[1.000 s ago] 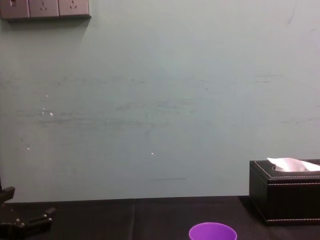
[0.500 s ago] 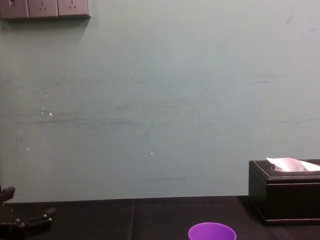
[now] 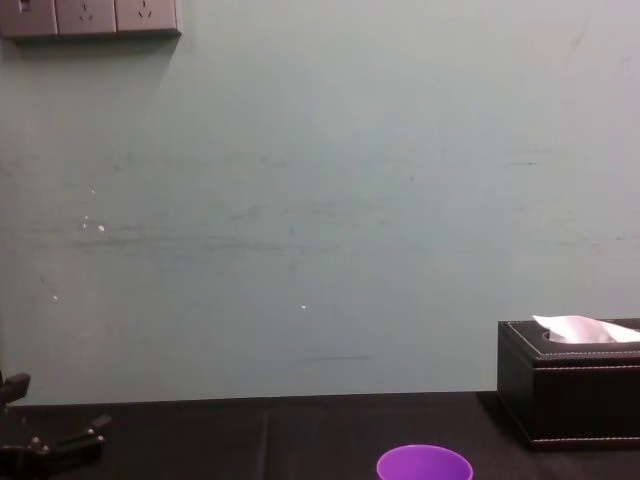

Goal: Stack the three plastic cups sequentially using one hand.

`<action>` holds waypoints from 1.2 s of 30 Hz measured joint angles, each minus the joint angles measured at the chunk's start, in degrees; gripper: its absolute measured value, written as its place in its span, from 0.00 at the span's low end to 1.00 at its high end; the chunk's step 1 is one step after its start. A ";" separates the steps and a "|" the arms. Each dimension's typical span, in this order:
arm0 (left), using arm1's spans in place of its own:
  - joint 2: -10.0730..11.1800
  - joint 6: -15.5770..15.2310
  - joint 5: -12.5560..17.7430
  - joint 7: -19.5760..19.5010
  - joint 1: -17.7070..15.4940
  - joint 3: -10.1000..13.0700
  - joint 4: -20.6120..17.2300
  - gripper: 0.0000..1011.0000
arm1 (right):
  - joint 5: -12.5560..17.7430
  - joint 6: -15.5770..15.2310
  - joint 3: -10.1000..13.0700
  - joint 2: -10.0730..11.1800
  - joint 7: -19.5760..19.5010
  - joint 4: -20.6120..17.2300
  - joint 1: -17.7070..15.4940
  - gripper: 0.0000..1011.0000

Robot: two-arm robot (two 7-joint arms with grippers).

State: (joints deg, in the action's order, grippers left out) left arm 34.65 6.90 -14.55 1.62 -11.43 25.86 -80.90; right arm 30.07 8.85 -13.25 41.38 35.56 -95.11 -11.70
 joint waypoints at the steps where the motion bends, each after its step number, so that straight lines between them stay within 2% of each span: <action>1: 0.00 0.00 0.00 0.00 0.00 0.00 0.00 1.00 | -0.09 0.00 -0.05 -0.06 -0.01 0.05 0.06 0.99; 20: 0.00 0.00 0.00 0.00 0.00 0.00 0.00 1.00 | -1.87 -0.53 -1.68 -1.54 -0.29 1.38 2.33 0.99; 36: 0.00 0.00 0.00 0.00 0.00 0.00 0.00 1.00 | -3.13 -1.60 -3.69 -3.18 -0.78 3.42 5.53 0.99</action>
State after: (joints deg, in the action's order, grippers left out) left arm 34.65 6.90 -14.55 1.62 -11.43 25.86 -80.90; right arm 26.94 7.25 -16.94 38.19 34.78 -91.69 -6.17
